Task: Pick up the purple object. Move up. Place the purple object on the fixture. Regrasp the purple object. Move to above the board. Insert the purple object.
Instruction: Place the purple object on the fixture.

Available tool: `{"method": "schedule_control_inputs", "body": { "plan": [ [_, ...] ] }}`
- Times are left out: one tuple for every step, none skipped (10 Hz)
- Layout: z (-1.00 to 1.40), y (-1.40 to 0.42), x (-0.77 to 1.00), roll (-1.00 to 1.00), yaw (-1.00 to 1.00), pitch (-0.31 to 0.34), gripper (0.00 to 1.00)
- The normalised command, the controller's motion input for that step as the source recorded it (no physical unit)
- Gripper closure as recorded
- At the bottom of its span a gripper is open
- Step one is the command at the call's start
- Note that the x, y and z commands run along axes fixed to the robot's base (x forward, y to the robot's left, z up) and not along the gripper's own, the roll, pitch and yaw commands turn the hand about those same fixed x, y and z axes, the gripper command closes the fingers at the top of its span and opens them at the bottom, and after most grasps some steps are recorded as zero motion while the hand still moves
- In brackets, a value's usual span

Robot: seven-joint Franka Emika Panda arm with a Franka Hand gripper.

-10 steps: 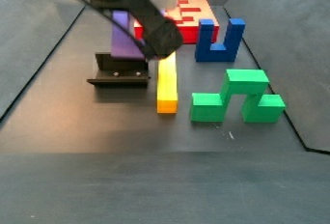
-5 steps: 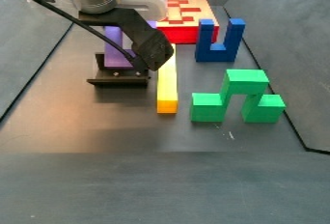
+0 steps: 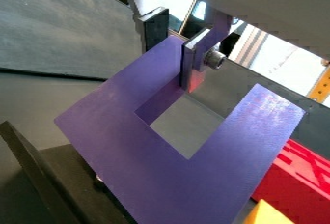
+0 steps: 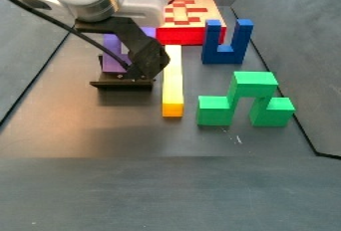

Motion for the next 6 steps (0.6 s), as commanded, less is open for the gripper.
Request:
{"method": "schedule_control_inputs", "body": {
  "plan": [
    [-0.02,0.01,1.0,-0.08,-0.13,0.0,1.0],
    [-0.01,0.02,0.98,0.0,-0.05,0.1,1.0],
    [-0.21,0.02,0.56,0.09,0.0,0.163,1.0],
    [-0.31,0.02,0.49,0.13,0.0,0.094,1.0],
    [-0.38,0.02,0.39,0.2,0.0,0.014,1.0],
    [-0.25,0.02,0.37,0.26,0.0,0.069,1.0]
  ]
}}
